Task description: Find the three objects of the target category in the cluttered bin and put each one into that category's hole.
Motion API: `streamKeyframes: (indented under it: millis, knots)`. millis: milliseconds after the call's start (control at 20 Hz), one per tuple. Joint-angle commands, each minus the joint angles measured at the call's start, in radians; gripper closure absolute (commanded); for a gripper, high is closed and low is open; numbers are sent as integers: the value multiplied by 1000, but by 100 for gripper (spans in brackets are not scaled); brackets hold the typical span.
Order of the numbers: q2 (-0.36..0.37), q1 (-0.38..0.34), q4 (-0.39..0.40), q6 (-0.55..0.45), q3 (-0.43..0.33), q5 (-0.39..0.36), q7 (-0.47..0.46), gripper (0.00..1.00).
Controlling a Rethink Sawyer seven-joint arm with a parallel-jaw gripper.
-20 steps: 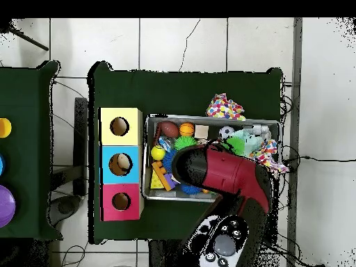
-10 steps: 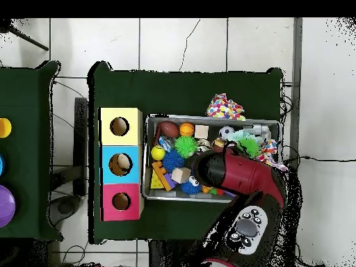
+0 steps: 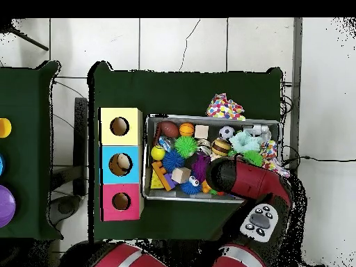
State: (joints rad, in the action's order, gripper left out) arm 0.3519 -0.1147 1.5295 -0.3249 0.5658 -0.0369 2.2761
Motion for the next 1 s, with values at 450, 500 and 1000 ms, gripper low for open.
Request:
streamKeyframes:
  millis: [450, 500, 1000]
  knots:
    - [-74, -23, 68, 51, -153, -14, 82, 0]
    - [-72, -23, 66, 52, -154, -17, 78, 0]
    - [-4, 27, 57, -30, -109, -16, 66, 0]
